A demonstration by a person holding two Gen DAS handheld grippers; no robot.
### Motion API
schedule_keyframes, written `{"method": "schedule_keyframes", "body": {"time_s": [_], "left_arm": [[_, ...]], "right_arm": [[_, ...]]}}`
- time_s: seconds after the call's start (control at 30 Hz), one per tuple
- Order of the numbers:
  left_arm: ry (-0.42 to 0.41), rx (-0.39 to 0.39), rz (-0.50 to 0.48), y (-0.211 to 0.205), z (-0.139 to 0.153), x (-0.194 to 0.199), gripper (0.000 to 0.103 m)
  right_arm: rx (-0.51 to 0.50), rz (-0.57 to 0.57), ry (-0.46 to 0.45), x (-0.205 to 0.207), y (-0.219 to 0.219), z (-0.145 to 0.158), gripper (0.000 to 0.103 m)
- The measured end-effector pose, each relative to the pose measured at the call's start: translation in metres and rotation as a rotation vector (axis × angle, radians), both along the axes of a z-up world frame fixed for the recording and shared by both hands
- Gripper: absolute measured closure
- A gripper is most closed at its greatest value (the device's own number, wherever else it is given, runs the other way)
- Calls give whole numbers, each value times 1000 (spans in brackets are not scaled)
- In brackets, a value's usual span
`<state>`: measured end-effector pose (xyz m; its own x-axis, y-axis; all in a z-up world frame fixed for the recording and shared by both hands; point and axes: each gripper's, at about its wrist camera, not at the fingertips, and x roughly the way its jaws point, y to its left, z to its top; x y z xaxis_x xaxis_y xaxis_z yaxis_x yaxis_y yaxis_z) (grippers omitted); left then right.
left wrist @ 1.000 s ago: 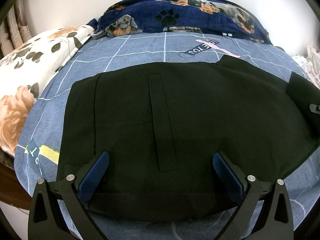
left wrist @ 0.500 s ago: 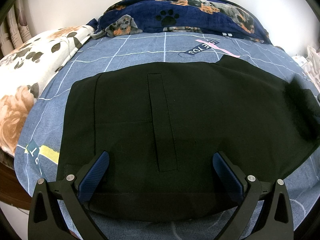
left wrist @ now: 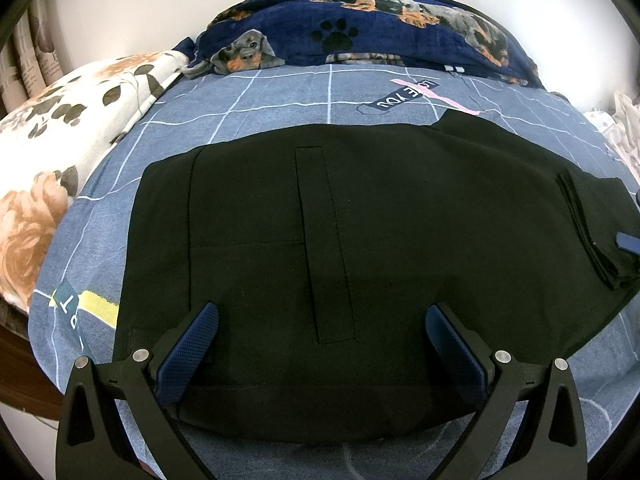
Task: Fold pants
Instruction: 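Open the right tool to release the trouser leg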
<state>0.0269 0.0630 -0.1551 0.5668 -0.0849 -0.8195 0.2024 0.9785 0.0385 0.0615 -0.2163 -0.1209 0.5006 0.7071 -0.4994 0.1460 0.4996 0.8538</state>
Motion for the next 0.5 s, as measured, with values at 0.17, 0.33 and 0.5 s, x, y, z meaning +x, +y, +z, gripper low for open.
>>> {"method": "schedule_keyframes", "body": {"time_s": [0.17, 0.33, 0.5], "left_arm": [[0, 0, 0, 0, 0, 0, 0], [0, 1, 1, 0, 0, 0, 0], [0, 1, -1, -1, 0, 0, 0]], "right_arm": [[-42, 19, 19, 2, 4, -2, 43], [-86, 37, 17, 3, 10, -2, 44], [-38, 12, -30, 7, -12, 13, 42]]}}
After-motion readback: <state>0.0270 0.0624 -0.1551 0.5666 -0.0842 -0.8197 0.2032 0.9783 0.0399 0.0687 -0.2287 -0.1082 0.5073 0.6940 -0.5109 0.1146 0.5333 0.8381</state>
